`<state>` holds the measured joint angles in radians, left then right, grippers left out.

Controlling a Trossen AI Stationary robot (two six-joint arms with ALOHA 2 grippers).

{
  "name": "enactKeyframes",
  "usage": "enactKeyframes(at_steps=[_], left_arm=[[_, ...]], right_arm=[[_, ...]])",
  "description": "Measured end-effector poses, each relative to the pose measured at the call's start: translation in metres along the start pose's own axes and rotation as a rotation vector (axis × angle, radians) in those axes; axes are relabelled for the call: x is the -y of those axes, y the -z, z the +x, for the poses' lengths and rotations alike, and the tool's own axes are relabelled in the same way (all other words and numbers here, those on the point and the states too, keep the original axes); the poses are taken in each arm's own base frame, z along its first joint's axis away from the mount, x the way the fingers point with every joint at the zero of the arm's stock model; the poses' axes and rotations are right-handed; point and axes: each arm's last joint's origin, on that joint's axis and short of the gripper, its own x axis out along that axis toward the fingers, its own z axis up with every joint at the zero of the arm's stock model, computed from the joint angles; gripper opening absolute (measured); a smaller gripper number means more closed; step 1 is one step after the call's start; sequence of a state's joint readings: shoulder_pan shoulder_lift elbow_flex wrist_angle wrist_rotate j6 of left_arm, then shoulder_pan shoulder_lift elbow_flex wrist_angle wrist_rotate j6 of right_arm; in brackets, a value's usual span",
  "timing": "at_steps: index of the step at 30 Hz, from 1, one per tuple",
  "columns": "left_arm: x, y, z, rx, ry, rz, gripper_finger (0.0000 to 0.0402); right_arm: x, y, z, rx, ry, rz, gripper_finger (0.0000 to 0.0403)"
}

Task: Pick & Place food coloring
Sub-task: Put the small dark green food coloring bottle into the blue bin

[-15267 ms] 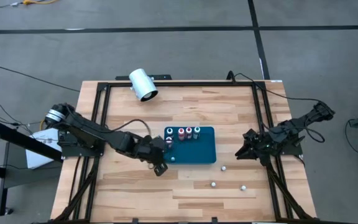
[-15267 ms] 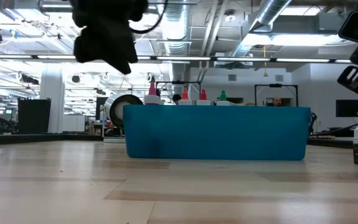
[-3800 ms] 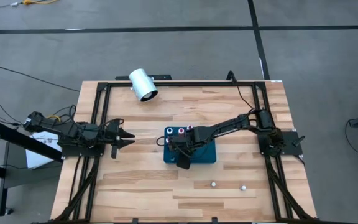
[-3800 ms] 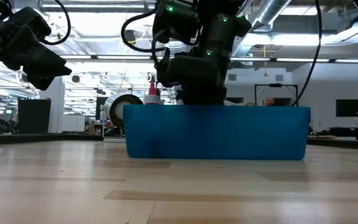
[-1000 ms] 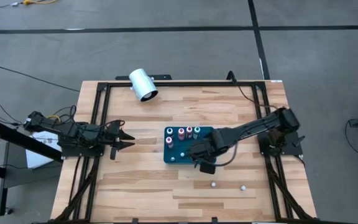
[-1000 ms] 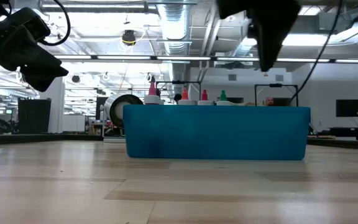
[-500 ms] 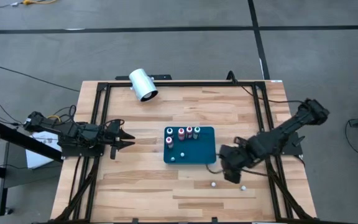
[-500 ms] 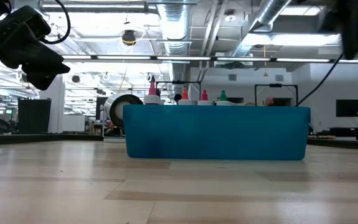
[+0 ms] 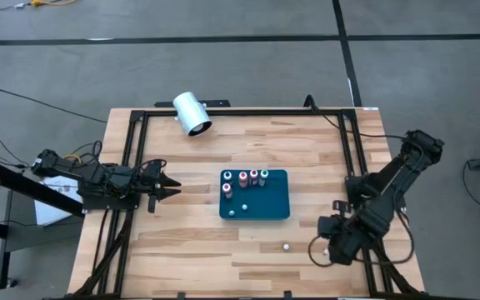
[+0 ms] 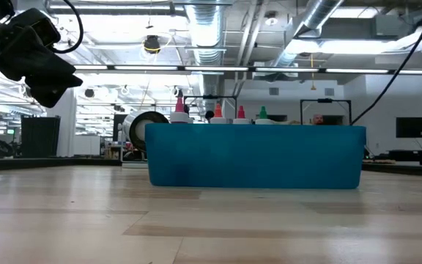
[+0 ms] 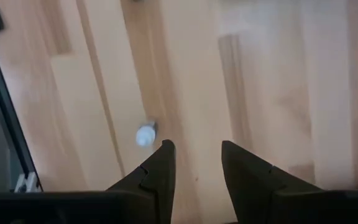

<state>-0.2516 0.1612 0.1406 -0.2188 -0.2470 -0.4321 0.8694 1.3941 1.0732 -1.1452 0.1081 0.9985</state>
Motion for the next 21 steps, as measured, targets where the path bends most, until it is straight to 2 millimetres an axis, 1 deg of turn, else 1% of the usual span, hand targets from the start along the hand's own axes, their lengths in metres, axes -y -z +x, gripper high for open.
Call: enactKeyframes(at_steps=[5,10,13,21], left_arm=[[0.000,0.000,0.000,0.000,0.000,-0.001,0.0122],[0.000,0.000,0.000,0.000,0.000,-0.002,0.0122],[0.000,0.000,0.000,-0.001,0.000,-0.002,0.0122],[0.000,0.000,0.000,-0.001,0.000,-0.002,0.0122]], right_arm=[[-0.009,0.018,0.002,-0.008,-0.005,0.024,0.0118],[-0.021,0.026,0.000,0.020,-0.075,0.007,0.0118],[-0.026,0.029,-0.001,0.037,-0.111,-0.006,0.0118],[-0.026,0.027,-0.001,0.086,-0.097,-0.003,0.0118]])
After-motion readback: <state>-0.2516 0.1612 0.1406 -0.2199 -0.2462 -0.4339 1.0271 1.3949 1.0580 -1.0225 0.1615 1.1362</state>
